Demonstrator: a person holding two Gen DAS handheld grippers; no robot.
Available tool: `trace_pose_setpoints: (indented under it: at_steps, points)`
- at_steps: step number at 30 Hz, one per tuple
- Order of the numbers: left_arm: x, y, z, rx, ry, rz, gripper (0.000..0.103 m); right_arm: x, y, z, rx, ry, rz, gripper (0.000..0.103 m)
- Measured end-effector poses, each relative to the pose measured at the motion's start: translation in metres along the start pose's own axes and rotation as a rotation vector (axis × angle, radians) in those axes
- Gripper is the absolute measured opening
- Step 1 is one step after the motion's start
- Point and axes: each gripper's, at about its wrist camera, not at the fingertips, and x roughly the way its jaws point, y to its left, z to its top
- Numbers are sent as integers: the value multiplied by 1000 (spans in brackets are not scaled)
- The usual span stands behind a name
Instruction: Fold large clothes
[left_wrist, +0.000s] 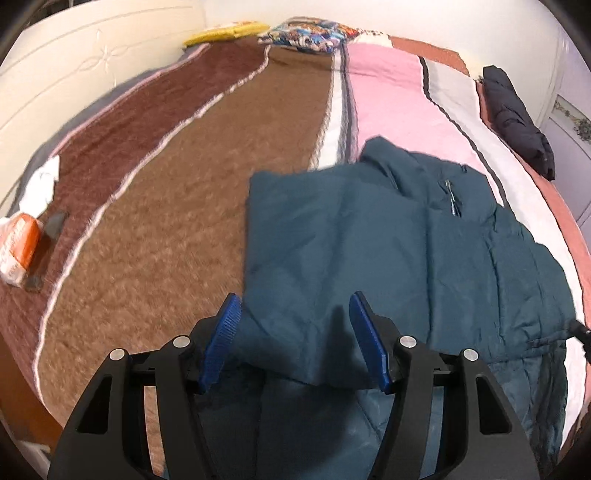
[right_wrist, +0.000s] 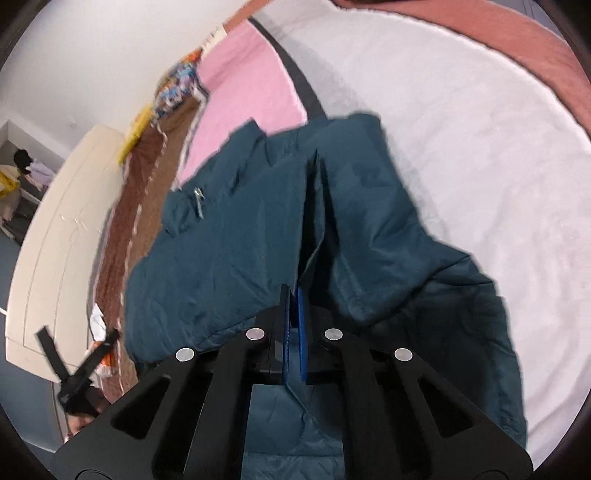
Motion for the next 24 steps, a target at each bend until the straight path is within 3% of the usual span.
trace_pose_setpoints:
  at_steps: [8, 13, 15, 18, 22, 24]
  points:
    - [10, 5, -13, -35, 42, -2, 61, 1, -11, -14, -40, 34, -92, 5]
    - [6, 5, -11, -13, 19, 14, 61, 7, -16, -20, -12, 82, -131, 9]
    - [4, 4, -8, -6, 9, 14, 61, -7, -9, -21, -27, 28, -155, 10]
    - [1, 0, -2, -3, -8, -6, 61, -29, 14, -23, -152, -82, -187, 10]
    - [16, -13, 1, 32, 35, 0, 59, -11, 27, -23, -217, -11, -114, 10]
    - [26, -19, 0, 38, 67, 11, 56, 5, 26, -23, -215, 36, -131, 10]
